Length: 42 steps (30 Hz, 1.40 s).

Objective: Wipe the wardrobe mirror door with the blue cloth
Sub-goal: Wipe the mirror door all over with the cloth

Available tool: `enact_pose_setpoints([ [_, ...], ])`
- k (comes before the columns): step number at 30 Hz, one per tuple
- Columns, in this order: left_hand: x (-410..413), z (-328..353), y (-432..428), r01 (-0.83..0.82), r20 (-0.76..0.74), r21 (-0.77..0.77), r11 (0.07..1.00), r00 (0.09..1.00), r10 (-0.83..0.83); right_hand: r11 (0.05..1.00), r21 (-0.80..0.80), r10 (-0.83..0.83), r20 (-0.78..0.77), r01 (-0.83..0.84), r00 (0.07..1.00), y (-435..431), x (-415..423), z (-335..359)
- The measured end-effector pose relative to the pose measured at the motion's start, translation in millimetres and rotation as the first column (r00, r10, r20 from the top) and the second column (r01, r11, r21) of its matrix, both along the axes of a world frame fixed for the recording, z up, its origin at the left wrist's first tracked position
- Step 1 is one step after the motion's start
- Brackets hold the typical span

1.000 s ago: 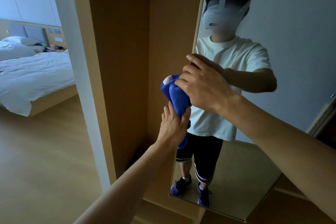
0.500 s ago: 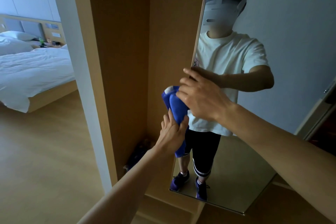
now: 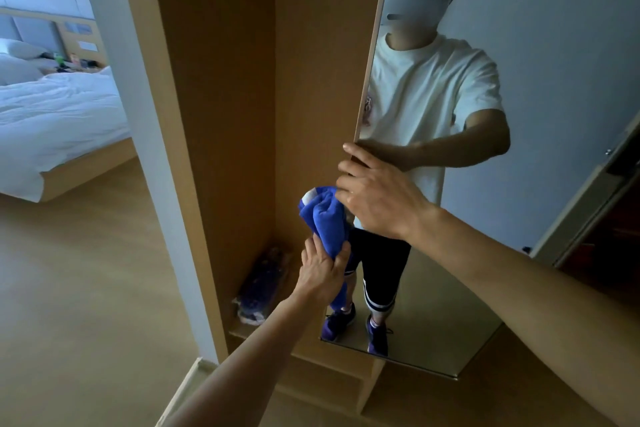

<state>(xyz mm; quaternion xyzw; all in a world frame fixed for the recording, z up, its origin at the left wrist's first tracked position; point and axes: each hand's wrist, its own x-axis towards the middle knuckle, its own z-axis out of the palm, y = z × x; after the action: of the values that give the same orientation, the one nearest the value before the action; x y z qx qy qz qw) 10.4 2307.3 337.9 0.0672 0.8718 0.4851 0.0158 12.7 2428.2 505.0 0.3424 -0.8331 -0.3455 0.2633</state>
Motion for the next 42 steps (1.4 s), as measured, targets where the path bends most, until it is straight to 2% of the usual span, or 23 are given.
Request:
enact_pose_setpoints([
  [3, -0.7, -8.1, -6.5, 0.037, 0.050, 0.035, 0.999, 0.998, -0.039, 0.999, 0.031, -0.020, 0.064, 0.019, 0.998, -3.0, 0.6, -14.7],
  [5, -3.1, 3.4, -6.1, 0.033, 0.035, 0.076, 0.997, 0.999, -0.036, 1.000, 0.022, -0.019, 0.046, 0.018, 0.999, -3.7, 0.3, -13.8],
  [10, -6.2, 45.2, -0.3, -0.006, -0.168, 0.164, 0.986, 0.985, 0.034, 0.993, -0.120, -0.007, -0.085, -0.003, 0.996, -7.7, -4.3, 16.7],
  [14, -7.6, 40.6, 0.2, -0.023, -0.215, 0.127, 0.992, 0.975, 0.050, 0.989, -0.144, 0.020, -0.097, -0.034, 0.995, -6.9, -4.6, 20.9],
  [17, -9.3, 14.0, -1.4, -0.011, -0.168, 0.090, 0.996, 0.986, 0.026, 0.991, -0.125, 0.028, -0.068, -0.037, 0.997, -1.2, -1.4, 6.9],
  [22, 1.5, -48.5, -10.5, 0.032, 0.077, 0.028, 0.999, 0.996, -0.034, 1.000, -0.001, -0.004, 0.031, 0.004, 1.000, 2.5, 3.7, -28.1],
  [24, 5.3, -60.3, -11.4, 0.022, 0.109, 0.036, 0.999, 0.994, -0.026, 1.000, 0.029, 0.003, 0.062, -0.004, 0.998, 2.5, 4.9, -40.3],
  [27, 9.3, -53.4, -4.6, 0.015, 0.082, 0.083, 0.996, 0.996, -0.022, 0.998, 0.063, 0.005, 0.097, -0.012, 0.995, 8.1, 5.3, -54.8],
  [29, 10.3, -39.2, -1.1, 0.012, 0.001, 0.124, 0.992, 1.000, -0.013, 0.998, 0.060, 0.012, 0.099, -0.018, 0.995, 8.8, 4.5, -57.2],
  [32, 8.4, -16.7, 1.4, -0.015, -0.087, 0.169, 0.986, 0.996, 0.030, 1.000, -0.021, 0.022, 0.052, -0.021, 0.998, 2.6, 1.9, -47.3],
  [37, 14.8, -11.9, 1.6, -0.095, -0.079, 0.166, 0.982, 0.991, 0.109, 0.991, -0.104, 0.092, 0.015, -0.090, 0.996, -4.7, 0.8, -31.1],
  [42, 18.0, -44.8, 0.9, -0.118, -0.027, 0.085, 0.989, 0.992, 0.121, 0.996, -0.028, 0.088, 0.120, -0.085, 0.989, -0.1, 8.6, -62.8],
])
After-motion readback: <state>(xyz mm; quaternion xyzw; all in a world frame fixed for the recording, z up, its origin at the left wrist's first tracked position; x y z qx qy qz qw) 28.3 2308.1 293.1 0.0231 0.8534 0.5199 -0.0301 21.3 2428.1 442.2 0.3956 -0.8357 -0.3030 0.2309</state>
